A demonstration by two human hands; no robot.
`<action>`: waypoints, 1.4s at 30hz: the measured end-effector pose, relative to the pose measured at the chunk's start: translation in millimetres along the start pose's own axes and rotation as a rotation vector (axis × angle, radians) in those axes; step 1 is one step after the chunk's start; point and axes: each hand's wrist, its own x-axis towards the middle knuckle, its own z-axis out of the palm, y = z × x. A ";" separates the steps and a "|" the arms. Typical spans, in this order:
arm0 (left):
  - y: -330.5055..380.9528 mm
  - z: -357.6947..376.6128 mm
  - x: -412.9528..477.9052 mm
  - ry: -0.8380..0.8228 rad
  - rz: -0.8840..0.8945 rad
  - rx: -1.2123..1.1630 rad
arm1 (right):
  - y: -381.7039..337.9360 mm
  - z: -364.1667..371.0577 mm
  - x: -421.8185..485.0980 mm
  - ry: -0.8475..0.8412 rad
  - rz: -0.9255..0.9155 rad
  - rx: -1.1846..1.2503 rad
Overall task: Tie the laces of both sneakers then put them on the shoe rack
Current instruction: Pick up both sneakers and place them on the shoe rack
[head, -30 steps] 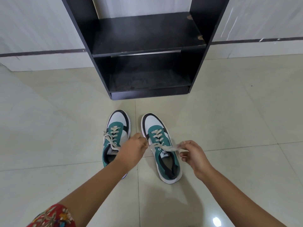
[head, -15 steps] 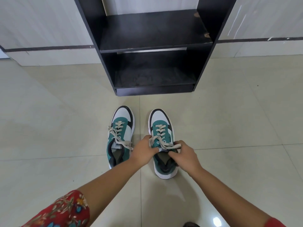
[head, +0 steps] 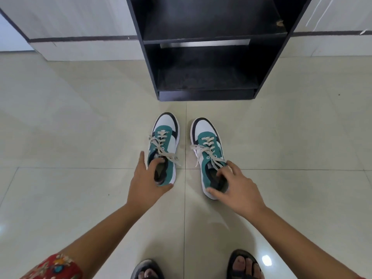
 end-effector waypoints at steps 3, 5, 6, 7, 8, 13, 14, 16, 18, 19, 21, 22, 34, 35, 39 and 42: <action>-5.3 -0.6 6.3 -0.143 -0.014 0.027 | -7.2 9.3 5.8 -0.089 0.010 -0.104; -4.6 0.6 6.8 -0.133 0.022 0.027 | -10.9 11.0 10.3 -0.079 0.031 -0.086; -2.9 1.1 5.2 -0.117 0.035 0.025 | -12.0 10.7 11.6 -0.070 0.037 -0.085; -0.7 2.0 3.0 -0.108 0.045 0.032 | -12.7 10.9 12.1 -0.070 0.045 -0.098; 2.1 3.3 0.4 -0.104 0.057 0.054 | -12.5 11.6 11.9 -0.073 0.054 -0.110; 16.8 14.0 -6.9 -0.103 0.151 0.194 | -12.7 20.2 12.1 -0.030 0.055 -0.119; 19.8 15.7 -6.4 -0.098 0.164 0.188 | -11.4 22.3 13.1 -0.016 0.050 -0.119; 24.1 17.4 -4.9 -0.093 0.173 0.172 | -8.9 24.9 13.2 0.005 0.033 -0.097; 26.7 14.4 -3.8 -0.091 0.178 0.167 | -7.7 22.5 14.8 0.028 0.006 -0.066; 28.6 10.8 -2.5 -0.092 0.180 0.161 | -7.9 18.6 15.9 0.040 -0.002 -0.057; 37.3 -1.3 -1.4 -0.105 0.170 0.145 | -12.9 6.1 16.4 0.067 -0.007 -0.031; 44.0 -10.1 -2.3 -0.114 0.163 0.140 | -18.3 -2.5 15.7 0.077 -0.009 -0.010; 172.5 -227.9 -92.6 -0.145 0.193 0.084 | -131.8 -218.6 -90.9 0.211 -0.092 -0.044; 185.7 -249.7 -100.2 -0.144 0.204 0.090 | -143.0 -241.8 -101.0 0.216 -0.098 -0.054; 232.4 -330.6 -112.3 -0.125 0.250 0.099 | -183.0 -324.3 -122.9 0.262 -0.094 -0.060; 259.1 -379.6 -93.8 -0.071 0.279 0.088 | -205.3 -376.7 -111.0 0.317 -0.099 -0.063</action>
